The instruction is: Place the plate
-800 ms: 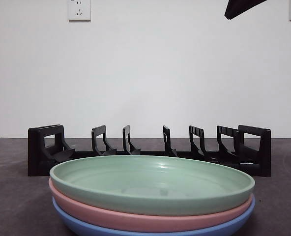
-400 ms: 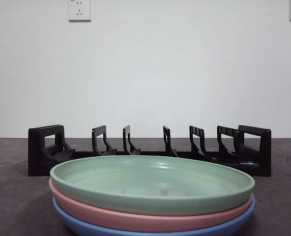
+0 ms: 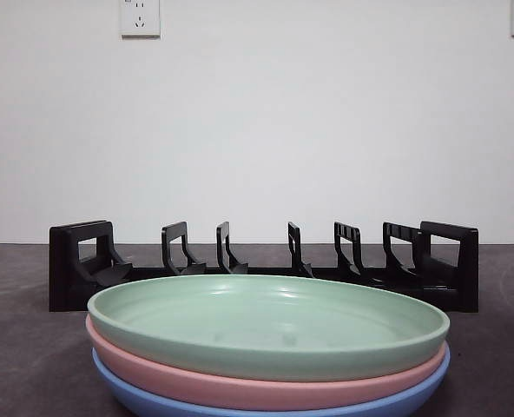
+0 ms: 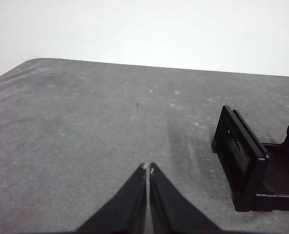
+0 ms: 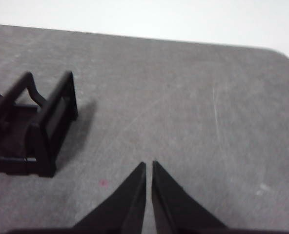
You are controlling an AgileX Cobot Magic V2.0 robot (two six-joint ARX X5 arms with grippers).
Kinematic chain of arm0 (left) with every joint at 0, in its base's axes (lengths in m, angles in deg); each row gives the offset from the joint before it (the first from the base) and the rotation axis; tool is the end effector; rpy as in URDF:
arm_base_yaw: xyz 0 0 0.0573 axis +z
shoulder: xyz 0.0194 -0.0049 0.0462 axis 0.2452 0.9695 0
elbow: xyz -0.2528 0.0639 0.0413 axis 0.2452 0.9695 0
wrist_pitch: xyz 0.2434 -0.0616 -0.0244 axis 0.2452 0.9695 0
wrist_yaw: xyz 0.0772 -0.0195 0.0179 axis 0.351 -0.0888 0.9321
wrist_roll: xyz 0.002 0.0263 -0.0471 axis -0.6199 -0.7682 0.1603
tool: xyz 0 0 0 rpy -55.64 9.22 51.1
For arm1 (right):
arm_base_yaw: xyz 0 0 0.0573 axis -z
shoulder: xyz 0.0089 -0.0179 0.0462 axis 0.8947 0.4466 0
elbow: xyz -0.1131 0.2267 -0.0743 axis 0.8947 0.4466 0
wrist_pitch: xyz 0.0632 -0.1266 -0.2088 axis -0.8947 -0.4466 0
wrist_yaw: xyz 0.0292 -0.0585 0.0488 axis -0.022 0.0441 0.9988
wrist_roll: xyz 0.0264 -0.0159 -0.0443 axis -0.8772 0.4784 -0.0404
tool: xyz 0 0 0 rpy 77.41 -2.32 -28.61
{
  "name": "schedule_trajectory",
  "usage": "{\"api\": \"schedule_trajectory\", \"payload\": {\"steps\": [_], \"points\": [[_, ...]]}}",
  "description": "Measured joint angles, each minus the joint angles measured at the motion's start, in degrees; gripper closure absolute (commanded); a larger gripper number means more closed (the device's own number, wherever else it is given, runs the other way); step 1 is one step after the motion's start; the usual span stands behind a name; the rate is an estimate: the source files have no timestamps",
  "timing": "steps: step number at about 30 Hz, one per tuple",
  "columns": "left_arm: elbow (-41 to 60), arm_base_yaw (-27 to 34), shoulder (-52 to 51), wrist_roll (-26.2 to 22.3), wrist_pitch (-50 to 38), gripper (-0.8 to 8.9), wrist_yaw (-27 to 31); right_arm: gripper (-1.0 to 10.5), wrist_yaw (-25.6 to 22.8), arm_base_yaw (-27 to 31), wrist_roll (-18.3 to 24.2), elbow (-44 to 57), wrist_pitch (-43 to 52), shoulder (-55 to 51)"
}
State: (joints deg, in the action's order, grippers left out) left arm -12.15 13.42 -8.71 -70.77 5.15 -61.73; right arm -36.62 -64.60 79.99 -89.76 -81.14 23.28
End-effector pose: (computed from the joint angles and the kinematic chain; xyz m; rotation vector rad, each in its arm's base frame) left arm 0.0956 -0.0003 0.1621 -0.0687 0.0955 0.0247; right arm 0.1004 0.0011 0.1620 -0.0220 0.2066 -0.0097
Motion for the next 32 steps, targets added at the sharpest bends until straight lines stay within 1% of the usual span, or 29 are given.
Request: {"api": "schedule_trajectory", "payload": {"steps": [2,3,6,32], "points": [[0.0,0.0,0.0,0.0,0.0,8.06,0.0,9.3,0.0,0.0,-0.9,2.4,0.2,-2.6],[0.0,0.0,0.0,0.0,0.0,8.06,0.0,9.3,0.2,0.0,-1.3,2.8,-1.0,-3.9],[0.0,0.0,0.0,0.0,0.0,8.06,0.0,9.3,0.1,0.0,-1.7,2.8,-0.7,-6.8],[0.0,0.0,0.0,0.0,0.0,8.06,0.0,9.3,0.3,0.0,-1.9,2.8,-0.5,-6.8]]}}
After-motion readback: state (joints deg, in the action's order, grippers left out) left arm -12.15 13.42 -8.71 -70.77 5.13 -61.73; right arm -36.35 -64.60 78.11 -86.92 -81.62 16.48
